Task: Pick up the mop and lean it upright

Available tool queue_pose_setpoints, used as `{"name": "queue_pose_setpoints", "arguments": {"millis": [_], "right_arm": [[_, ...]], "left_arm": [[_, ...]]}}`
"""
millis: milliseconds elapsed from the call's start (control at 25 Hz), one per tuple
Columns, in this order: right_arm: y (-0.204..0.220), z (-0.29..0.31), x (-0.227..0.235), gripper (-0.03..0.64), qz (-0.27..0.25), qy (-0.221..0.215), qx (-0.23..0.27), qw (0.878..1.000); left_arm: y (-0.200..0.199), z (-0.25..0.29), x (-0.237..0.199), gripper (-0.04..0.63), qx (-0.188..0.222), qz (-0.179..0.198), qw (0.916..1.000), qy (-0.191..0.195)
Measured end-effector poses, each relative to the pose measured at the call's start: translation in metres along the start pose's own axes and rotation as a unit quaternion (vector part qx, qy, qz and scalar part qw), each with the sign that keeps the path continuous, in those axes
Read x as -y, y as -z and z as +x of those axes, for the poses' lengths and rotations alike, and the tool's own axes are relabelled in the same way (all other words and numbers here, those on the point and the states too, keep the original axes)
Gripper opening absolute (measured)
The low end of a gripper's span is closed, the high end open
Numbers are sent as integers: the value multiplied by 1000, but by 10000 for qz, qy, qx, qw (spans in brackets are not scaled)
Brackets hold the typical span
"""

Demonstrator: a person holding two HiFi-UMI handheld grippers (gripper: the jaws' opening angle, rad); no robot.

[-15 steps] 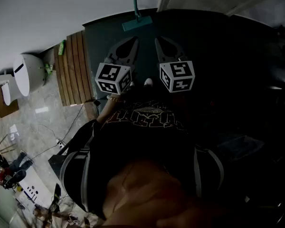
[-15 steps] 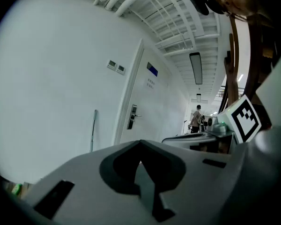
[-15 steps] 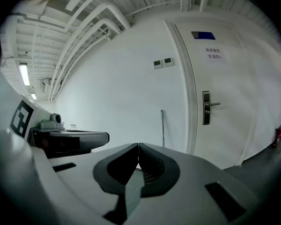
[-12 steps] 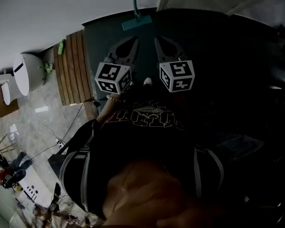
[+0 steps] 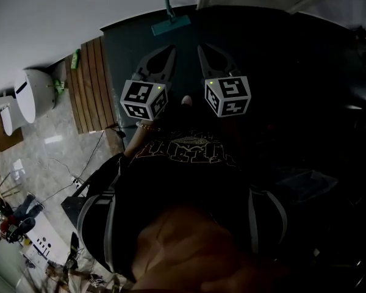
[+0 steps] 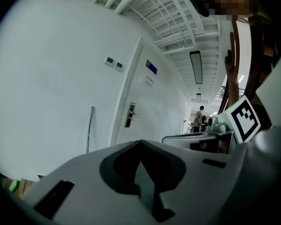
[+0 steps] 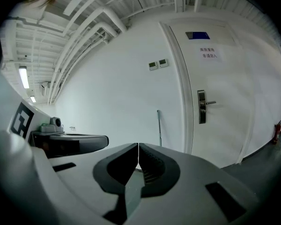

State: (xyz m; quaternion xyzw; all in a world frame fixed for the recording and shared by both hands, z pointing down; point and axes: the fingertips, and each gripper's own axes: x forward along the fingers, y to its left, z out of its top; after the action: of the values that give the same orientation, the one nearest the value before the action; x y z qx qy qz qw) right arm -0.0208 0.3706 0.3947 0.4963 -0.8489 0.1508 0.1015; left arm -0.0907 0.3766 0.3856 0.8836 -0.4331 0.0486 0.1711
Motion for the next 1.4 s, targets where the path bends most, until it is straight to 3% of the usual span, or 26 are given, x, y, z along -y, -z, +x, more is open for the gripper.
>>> {"name": "queue_pose_setpoints", "arguments": {"millis": [360,600,920,1400], "right_arm": [[-7,23,14,20,39,100,-54,9999],[-26,72,25,20,-13,173,-61,9998],[-56,147,35,20,-1,198,19,9998],[-76,215,48,20,40,480,10,9988]], "left_arm": [[-8,21,-22,37,-89,120,9999,-25],[-22,54,-63,37,-88,-45,9999,88],[-54,101,-122,37,-68,131,9995,290],[-76,137,-185,37,-167,153,9986,488]]}}
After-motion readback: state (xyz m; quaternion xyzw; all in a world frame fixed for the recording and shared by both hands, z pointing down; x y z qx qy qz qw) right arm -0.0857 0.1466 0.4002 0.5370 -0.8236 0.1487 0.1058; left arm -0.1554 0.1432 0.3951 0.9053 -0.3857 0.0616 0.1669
